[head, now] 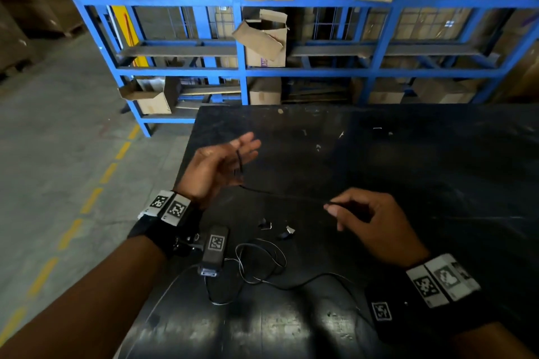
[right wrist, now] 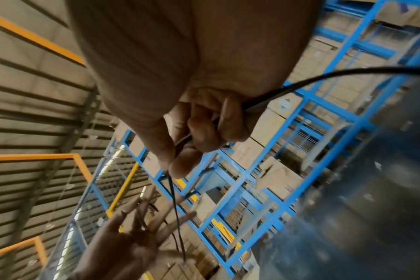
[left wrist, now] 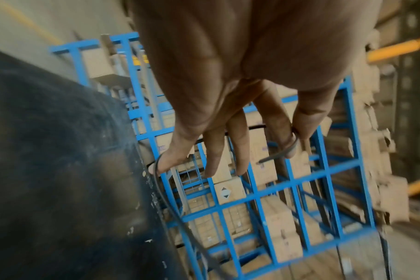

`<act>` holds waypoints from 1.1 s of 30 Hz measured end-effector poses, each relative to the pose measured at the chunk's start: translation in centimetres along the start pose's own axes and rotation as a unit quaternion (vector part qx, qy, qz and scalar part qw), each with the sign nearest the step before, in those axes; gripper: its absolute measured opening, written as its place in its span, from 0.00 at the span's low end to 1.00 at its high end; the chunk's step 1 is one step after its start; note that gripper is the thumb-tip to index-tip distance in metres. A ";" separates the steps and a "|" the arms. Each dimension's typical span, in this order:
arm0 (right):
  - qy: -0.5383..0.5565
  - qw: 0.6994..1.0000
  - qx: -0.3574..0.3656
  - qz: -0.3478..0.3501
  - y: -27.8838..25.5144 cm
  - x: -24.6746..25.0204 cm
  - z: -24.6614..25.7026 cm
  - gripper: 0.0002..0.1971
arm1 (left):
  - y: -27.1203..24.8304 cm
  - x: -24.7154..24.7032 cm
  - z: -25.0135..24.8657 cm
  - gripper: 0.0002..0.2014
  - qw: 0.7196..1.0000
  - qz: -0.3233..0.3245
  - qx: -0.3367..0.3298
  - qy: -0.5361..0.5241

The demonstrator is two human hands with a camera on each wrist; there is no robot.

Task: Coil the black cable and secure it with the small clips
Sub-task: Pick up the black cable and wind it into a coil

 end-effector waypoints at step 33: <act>0.149 0.984 -0.051 0.078 2.7 -5.9 -1.2 0.13 | -2.5 -3.4 -6.0 0.17 0.946 0.201 -0.077 -0.241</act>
Point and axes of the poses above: each hand's wrist, its own y-axis towards the middle knuckle, its own x-axis out of the back of the hand, z = x × y, the point moved 4 cm from there along y, towards the middle knuckle, and after that the axes turned 7 degrees about y, right-handed, at the moved point
